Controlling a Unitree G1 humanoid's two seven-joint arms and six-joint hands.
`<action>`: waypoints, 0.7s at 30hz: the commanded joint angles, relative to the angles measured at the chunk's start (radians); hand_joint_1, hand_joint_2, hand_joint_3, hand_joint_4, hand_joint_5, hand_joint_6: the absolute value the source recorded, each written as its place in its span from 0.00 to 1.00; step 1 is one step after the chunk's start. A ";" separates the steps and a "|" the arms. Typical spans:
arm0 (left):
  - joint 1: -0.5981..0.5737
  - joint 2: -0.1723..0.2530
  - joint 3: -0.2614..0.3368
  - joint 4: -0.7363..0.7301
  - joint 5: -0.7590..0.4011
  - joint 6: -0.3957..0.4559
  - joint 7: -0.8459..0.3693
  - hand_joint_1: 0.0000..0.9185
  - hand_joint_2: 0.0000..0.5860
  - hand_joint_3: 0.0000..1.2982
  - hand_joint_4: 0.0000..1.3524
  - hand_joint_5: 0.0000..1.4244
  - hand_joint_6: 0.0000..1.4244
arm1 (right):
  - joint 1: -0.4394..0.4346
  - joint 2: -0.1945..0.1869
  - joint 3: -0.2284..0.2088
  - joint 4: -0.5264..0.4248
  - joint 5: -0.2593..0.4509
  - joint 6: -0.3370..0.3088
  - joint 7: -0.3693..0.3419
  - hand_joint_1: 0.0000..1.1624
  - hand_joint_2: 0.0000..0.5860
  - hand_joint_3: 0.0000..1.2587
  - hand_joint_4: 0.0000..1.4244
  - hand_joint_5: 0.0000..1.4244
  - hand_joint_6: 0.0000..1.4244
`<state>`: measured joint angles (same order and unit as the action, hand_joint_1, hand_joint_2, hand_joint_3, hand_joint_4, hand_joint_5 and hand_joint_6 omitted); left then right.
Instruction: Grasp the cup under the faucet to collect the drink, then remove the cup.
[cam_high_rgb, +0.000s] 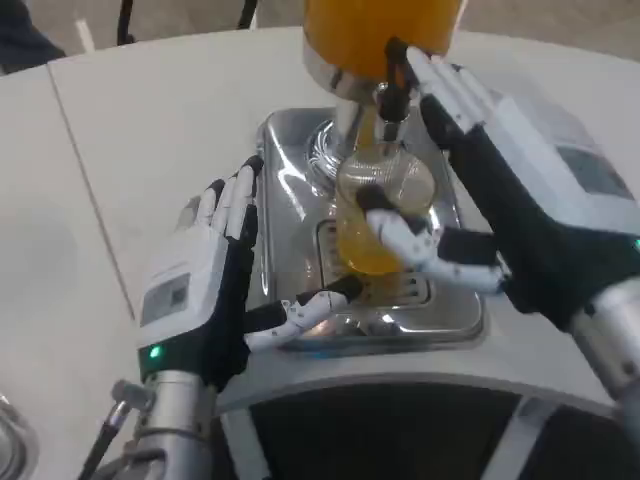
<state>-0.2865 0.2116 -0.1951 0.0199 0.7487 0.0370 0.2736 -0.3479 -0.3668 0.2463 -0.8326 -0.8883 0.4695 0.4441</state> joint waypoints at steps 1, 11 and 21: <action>-0.013 -0.015 -0.023 0.017 -0.006 -0.005 0.005 0.34 0.09 0.00 0.00 0.00 0.00 | 0.107 -0.075 -0.041 -0.108 -0.081 -0.097 0.070 0.65 0.66 0.01 0.00 0.00 0.04; -0.032 -0.028 -0.056 0.034 0.000 -0.007 0.001 0.29 0.07 0.00 0.00 0.00 0.00 | 0.336 -0.064 -0.101 -0.132 -0.132 -0.273 0.038 0.64 0.61 0.00 0.00 0.00 0.04; -0.077 -0.054 -0.072 0.104 -0.014 -0.013 0.030 0.24 0.04 0.00 0.00 0.00 0.00 | 0.479 -0.087 -0.270 -0.042 0.018 -0.412 -0.027 0.64 0.58 0.00 0.00 0.00 0.04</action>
<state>-0.3367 0.1790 -0.2598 0.0922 0.7435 0.0349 0.2745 0.1251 -0.4442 0.0104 -0.8664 -0.9063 0.0815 0.4209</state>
